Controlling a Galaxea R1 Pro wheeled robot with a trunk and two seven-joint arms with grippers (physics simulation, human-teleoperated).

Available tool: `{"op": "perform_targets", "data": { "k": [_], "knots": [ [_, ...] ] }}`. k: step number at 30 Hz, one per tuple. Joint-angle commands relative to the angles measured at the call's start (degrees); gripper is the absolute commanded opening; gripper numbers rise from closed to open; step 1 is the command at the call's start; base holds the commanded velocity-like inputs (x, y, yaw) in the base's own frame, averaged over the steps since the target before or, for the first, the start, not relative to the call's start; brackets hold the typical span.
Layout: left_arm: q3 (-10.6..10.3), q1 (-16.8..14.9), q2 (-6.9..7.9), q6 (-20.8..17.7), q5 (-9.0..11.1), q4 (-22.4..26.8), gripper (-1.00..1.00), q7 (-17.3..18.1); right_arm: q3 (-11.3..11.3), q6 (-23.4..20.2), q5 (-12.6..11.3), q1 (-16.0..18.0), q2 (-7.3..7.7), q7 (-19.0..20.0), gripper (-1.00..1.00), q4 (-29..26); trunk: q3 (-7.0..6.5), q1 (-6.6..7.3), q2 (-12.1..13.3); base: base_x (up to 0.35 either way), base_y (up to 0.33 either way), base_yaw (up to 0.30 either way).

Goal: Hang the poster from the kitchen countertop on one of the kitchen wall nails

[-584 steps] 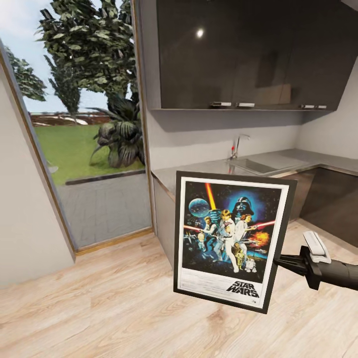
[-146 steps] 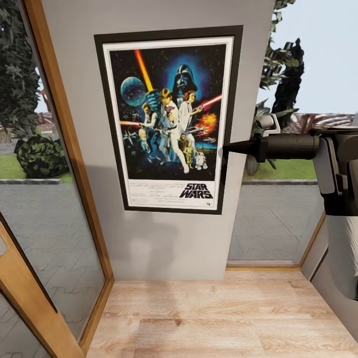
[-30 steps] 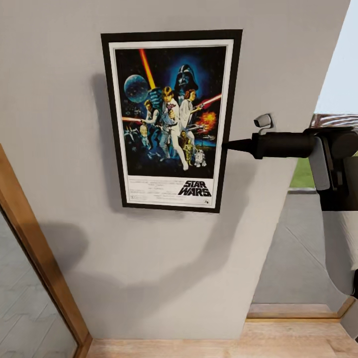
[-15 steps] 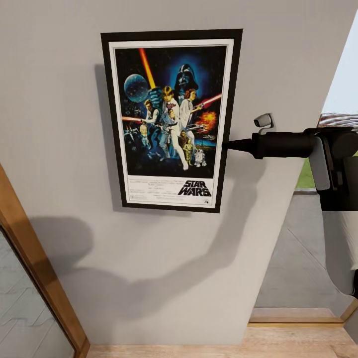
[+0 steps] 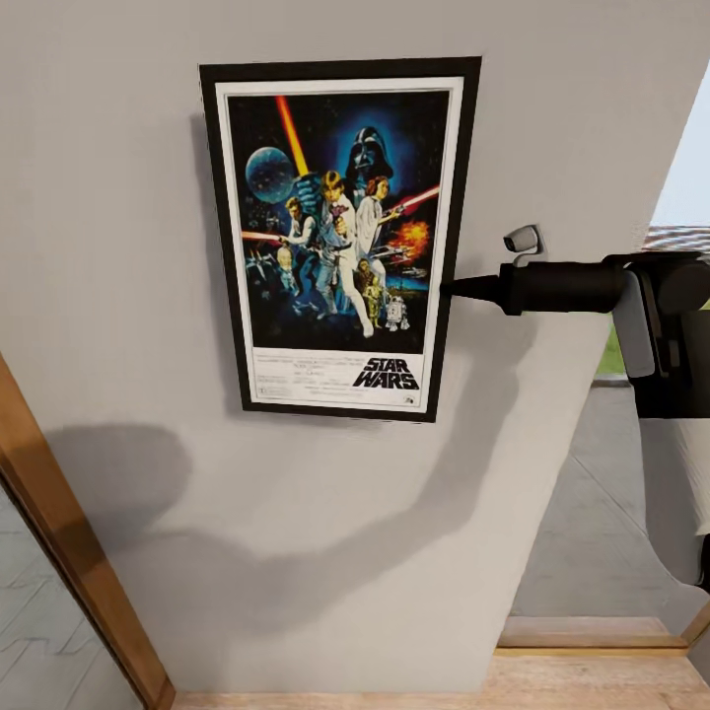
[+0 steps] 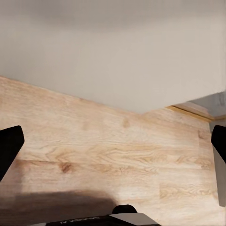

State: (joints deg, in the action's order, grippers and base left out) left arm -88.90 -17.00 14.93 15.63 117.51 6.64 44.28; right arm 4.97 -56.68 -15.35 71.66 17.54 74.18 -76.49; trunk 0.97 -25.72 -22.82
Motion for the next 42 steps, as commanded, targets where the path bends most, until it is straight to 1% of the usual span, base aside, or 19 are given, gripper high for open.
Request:
{"op": "perform_targets", "data": {
  "k": [1,5,13,19,35,38,42],
  "knots": [
    [-0.5,0.0,0.04,0.3,0.4,0.1,1.0,0.0,0.1,-0.4,-0.2,0.1,0.04,0.1,-1.0,0.0,0.1,-0.06,-0.1,0.287,0.0,0.0],
    [-0.5,0.0,0.03,0.3,0.4,0.1,1.0,0.0,0.1,-0.4,-0.2,0.1,0.04,0.1,-1.0,0.0,0.1,-0.06,-0.1,0.178,0.0,0.0],
    [-0.5,0.0,0.05,0.3,0.4,0.1,1.0,0.0,0.1,-0.4,-0.2,0.1,0.04,0.1,-1.0,0.0,0.1,-0.06,-0.1,0.03,0.0,0.0],
    [-0.4,0.0,-0.03,0.3,0.4,0.0,1.0,0.0,-0.1,-0.3,-2.0,0.1,0.06,0.1,-1.0,-0.6,0.1,-0.06,-0.1,0.0,0.0,0.0],
    [-0.4,0.0,-0.03,0.3,0.4,0.0,1.0,0.0,-0.1,-0.3,-2.0,0.1,0.06,0.1,-1.0,-0.6,0.1,-0.06,-0.1,0.0,0.0,0.0],
    [-0.4,0.0,-0.28,0.3,0.4,0.0,1.0,-0.1,-0.1,-0.3,-1.2,0.0,0.05,0.1,-1.0,-0.6,0.1,-0.06,-0.1,0.0,0.0,0.0],
    [-0.4,0.0,-0.42,0.4,0.4,0.0,1.0,-0.1,-0.1,-0.3,-0.9,0.0,0.05,0.1,-1.0,-0.6,0.1,-0.06,-0.1,0.0,0.056,0.0]
  ]
}}
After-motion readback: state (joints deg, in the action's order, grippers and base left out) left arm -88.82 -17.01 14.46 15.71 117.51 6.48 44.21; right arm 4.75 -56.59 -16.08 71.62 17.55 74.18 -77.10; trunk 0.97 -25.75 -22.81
